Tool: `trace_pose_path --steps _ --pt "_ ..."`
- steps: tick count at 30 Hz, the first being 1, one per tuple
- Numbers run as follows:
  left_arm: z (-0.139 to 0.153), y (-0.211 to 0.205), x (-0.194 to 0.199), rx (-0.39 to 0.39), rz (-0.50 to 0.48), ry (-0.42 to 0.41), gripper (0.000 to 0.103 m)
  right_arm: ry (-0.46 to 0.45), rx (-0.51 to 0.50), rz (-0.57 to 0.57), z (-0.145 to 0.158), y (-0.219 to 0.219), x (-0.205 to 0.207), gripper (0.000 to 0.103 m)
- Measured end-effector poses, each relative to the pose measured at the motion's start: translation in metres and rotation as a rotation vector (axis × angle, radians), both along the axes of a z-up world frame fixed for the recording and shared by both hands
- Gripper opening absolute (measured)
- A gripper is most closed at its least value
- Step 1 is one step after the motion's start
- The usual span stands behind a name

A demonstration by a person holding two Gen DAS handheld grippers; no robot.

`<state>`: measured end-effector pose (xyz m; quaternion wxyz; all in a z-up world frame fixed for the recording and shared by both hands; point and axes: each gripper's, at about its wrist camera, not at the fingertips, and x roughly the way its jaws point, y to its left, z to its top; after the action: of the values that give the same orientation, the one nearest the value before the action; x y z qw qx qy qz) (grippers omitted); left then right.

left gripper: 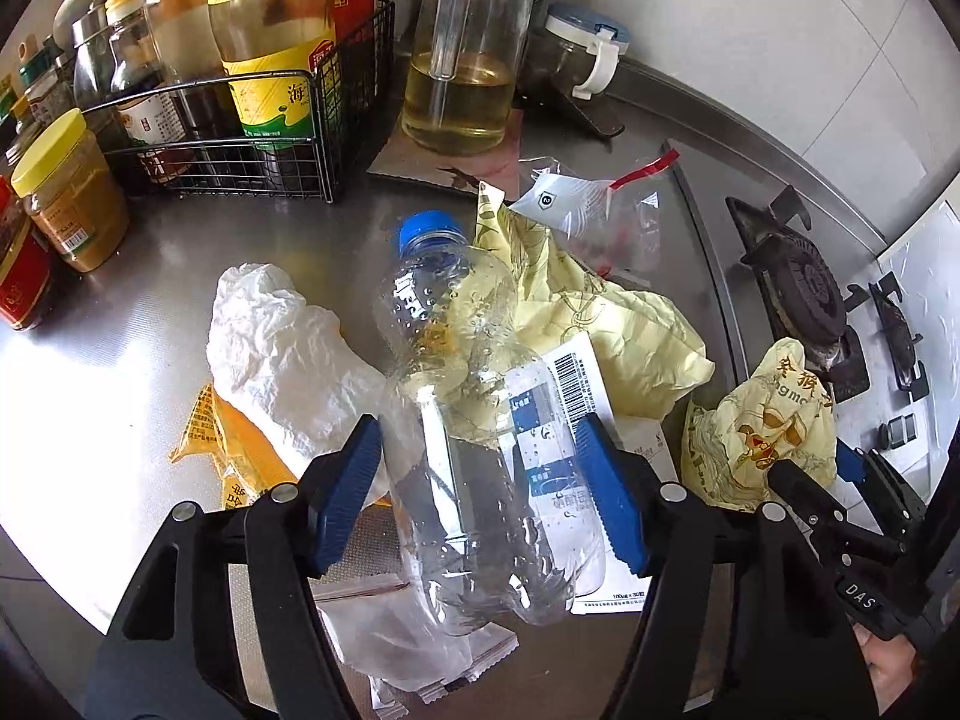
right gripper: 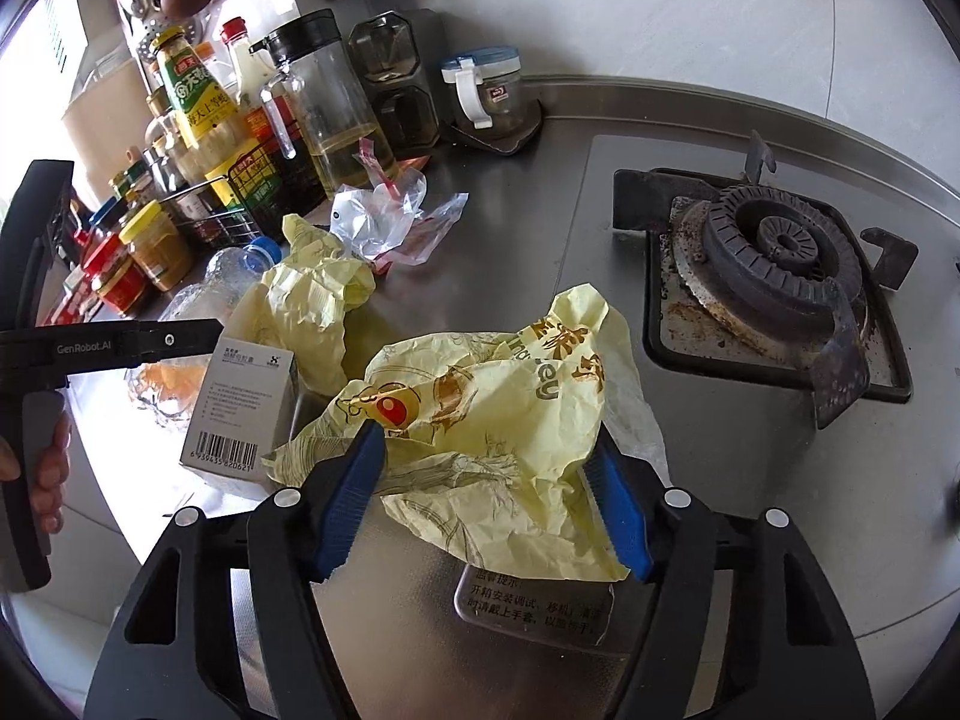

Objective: Collect trash
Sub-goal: 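Grasp the clear plastic bottle with the left tool while the right tool grasps the yellow plastic bag, then carry the bottle and yellow bag down over the floor bin and open both tools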

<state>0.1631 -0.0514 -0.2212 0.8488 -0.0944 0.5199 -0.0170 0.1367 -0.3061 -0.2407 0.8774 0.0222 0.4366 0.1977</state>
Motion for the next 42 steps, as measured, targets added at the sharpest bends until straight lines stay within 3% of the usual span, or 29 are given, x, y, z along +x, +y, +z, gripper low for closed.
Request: trace_pose_path --steps 5,6,13,24,34,42 --pt "0.005 0.000 -0.003 0.010 -0.003 -0.019 0.062 -0.027 -0.011 0.016 0.004 0.001 -0.008 0.033" --pt "0.005 -0.001 -0.003 0.015 -0.006 -0.024 0.062 -0.039 -0.013 0.018 0.006 0.002 -0.010 0.020" --pt "0.021 0.003 -0.012 0.009 -0.004 -0.085 0.059 -0.099 -0.008 -0.030 0.026 -0.006 -0.023 0.018" --pt "0.081 0.003 -0.047 0.025 -0.019 -0.226 0.059 -0.198 -0.014 -0.064 0.071 -0.009 -0.060 0.018" --pt "0.121 0.004 -0.141 0.025 -0.090 -0.302 0.059 -0.240 0.001 -0.055 0.094 0.010 -0.141 0.018" --pt "0.105 0.018 -0.232 0.002 -0.140 -0.272 0.059 -0.185 0.007 -0.026 0.072 0.041 -0.222 0.018"
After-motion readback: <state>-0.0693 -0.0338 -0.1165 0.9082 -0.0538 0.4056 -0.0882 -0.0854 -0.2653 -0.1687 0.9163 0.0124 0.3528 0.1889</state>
